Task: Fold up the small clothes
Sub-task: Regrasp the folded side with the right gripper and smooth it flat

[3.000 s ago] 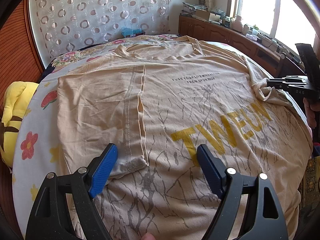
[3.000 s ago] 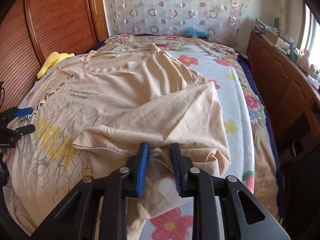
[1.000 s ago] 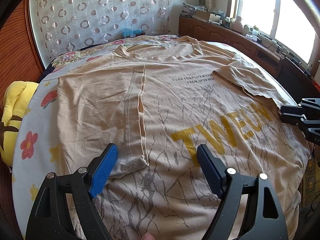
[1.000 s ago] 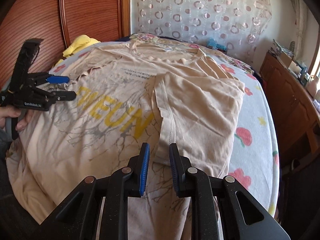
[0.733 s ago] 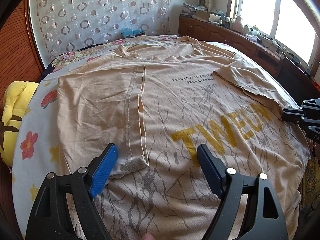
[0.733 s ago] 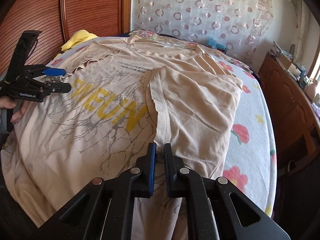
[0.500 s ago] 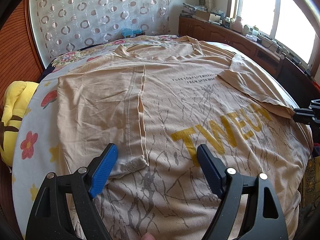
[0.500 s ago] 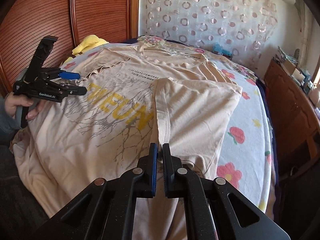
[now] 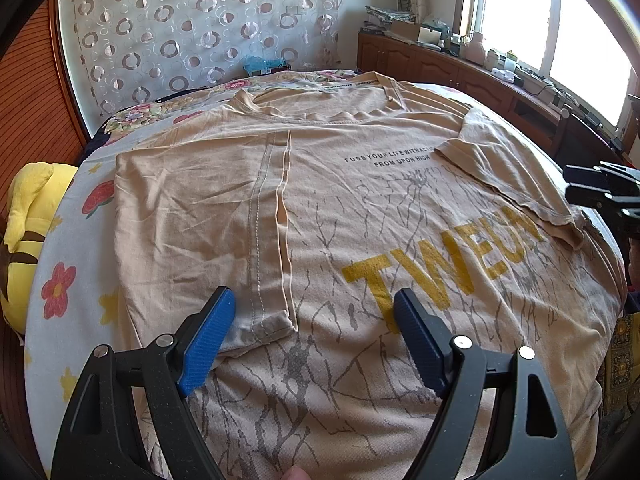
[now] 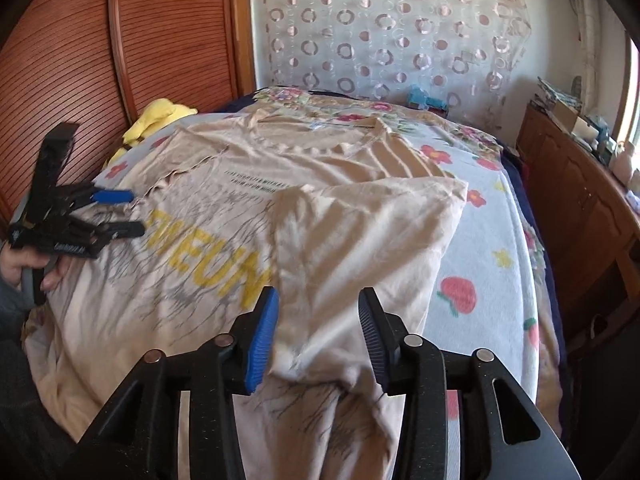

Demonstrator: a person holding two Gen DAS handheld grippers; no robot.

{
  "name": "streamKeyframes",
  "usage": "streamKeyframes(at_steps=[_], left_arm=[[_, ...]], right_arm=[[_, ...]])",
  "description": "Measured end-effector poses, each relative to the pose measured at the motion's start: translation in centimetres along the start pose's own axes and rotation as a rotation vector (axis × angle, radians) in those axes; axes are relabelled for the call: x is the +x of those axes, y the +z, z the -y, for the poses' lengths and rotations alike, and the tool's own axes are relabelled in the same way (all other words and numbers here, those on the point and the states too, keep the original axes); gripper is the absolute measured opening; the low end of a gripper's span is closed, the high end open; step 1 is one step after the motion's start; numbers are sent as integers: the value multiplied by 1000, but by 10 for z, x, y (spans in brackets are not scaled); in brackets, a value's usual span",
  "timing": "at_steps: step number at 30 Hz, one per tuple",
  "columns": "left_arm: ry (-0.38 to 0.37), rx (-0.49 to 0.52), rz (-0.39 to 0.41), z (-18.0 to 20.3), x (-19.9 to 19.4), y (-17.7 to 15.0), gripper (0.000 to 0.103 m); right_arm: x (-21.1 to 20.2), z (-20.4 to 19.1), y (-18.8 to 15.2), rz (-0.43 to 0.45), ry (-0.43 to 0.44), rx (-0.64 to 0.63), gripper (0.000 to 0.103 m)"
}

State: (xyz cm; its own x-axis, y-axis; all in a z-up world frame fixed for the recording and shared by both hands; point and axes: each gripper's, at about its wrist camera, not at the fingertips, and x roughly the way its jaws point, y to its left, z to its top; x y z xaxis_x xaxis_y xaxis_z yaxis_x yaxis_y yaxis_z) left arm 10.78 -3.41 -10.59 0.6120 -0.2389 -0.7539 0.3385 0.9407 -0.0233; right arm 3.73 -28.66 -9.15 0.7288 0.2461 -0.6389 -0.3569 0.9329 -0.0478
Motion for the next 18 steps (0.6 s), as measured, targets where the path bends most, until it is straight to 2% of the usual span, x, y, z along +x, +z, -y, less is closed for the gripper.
streamKeyframes(at_steps=[3,8,18], left_arm=[[0,0,0,0,0,0,82],[0,0,0,0,0,0,82],[0,-1,-1,0,0,0,82]], right_arm=[[20,11,11,-15,-48,22,45],[51,28,28,-44,-65,71,45],[78,31,36,-79,-99,59,47]])
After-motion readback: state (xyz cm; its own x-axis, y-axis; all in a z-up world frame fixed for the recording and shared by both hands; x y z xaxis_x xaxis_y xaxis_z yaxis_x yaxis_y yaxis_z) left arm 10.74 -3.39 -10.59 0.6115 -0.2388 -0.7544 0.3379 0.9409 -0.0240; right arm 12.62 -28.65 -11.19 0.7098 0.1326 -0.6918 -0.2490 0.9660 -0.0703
